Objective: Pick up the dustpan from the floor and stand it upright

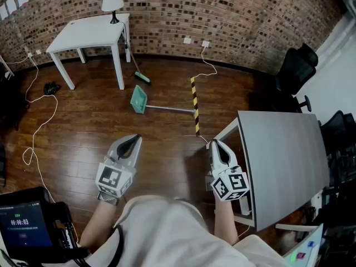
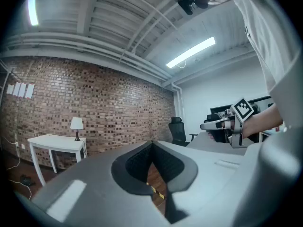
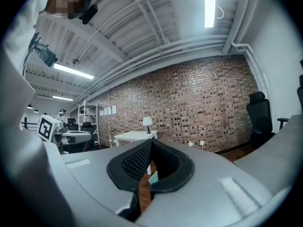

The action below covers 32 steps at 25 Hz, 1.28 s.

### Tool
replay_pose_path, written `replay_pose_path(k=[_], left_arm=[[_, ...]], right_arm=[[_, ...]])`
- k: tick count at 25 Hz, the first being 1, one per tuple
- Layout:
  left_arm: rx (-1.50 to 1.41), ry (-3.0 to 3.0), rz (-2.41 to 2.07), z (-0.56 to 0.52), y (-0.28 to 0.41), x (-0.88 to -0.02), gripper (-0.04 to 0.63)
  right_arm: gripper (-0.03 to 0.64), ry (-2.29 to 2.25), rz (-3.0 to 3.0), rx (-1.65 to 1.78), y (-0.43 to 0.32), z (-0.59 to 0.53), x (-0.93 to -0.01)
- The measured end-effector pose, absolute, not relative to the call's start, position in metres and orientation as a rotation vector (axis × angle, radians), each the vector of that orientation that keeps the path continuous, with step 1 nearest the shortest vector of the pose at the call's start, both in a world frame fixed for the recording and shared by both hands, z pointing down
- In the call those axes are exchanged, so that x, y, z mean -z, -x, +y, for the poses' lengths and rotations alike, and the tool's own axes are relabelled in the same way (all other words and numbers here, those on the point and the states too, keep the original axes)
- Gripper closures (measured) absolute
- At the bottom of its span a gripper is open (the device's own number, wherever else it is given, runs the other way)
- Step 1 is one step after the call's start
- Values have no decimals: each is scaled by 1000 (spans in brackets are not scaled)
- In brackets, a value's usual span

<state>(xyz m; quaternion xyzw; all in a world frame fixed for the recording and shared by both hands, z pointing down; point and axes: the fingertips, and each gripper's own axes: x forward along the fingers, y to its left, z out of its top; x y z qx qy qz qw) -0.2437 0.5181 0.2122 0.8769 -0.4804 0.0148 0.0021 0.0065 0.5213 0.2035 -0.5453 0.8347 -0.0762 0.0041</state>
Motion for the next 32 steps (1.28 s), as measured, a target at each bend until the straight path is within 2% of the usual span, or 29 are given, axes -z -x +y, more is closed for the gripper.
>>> replay_pose_path(k=[6,13,20,32], left_arm=[[-77,-2742,-1561,507,271,-215,595],[-133,-2737,-1547,456,267,-235,595],[-137,-2748,-1606,342,224,-236,595],[-151,-2737,-1697,115,126,-208,595]], right_arm=[[603,1749,2578,182,1,511,-194],[603,1706,2588,151,3,460,-203],[603,1626,2630,139,-19,341,-224],[603,1499,2704,155,-101,113,-211]])
